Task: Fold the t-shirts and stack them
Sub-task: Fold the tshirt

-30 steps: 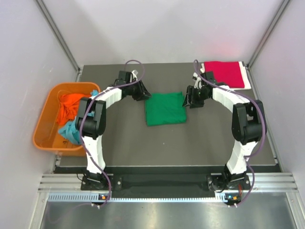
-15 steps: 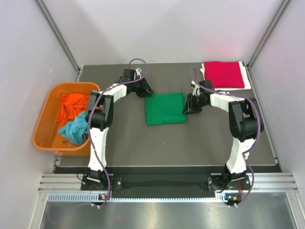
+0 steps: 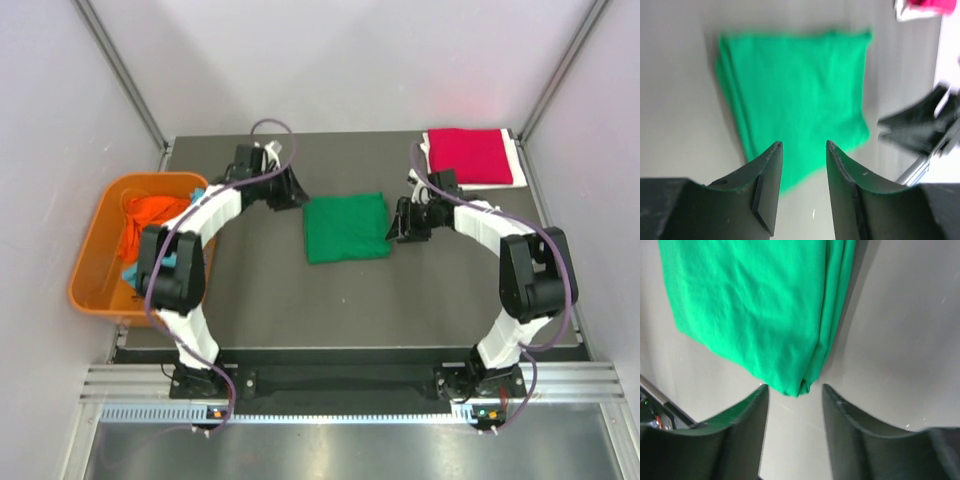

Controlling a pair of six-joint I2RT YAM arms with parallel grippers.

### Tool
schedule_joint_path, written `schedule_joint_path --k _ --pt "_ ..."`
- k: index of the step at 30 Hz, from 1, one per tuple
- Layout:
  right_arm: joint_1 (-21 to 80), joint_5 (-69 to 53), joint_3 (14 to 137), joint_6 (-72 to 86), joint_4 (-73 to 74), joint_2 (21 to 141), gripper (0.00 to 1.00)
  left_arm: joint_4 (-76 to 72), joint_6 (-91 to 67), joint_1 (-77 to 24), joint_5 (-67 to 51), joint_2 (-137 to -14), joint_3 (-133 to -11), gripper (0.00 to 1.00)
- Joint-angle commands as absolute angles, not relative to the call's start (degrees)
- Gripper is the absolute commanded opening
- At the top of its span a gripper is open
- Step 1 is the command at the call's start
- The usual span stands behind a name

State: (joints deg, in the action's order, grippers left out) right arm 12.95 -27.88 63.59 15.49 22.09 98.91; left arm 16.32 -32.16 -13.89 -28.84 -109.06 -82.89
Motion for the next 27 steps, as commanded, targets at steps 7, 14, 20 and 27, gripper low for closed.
schedule_joint_path --k 7,14,20,27 --pt "13.4 -30.2 58.6 14.2 19.9 96.8 0.35 12.2 -29.6 -17.8 -29.9 -95.8 -58.2 0.45" --pt "13.4 -31.8 57.8 14.8 16.1 99.7 0.29 9.8 -29.4 -20.8 -26.9 -98.6 -55.4 0.45" --pt "14.0 -32.9 58.0 14.6 15.4 101.7 0.34 9.1 -29.2 -22.2 -24.7 -101.8 -55.1 0.45" --pt "14.0 -36.6 55.7 15.6 10.5 102.9 0.30 8.9 -28.8 -22.3 -23.4 -102.9 -55.5 0.30"
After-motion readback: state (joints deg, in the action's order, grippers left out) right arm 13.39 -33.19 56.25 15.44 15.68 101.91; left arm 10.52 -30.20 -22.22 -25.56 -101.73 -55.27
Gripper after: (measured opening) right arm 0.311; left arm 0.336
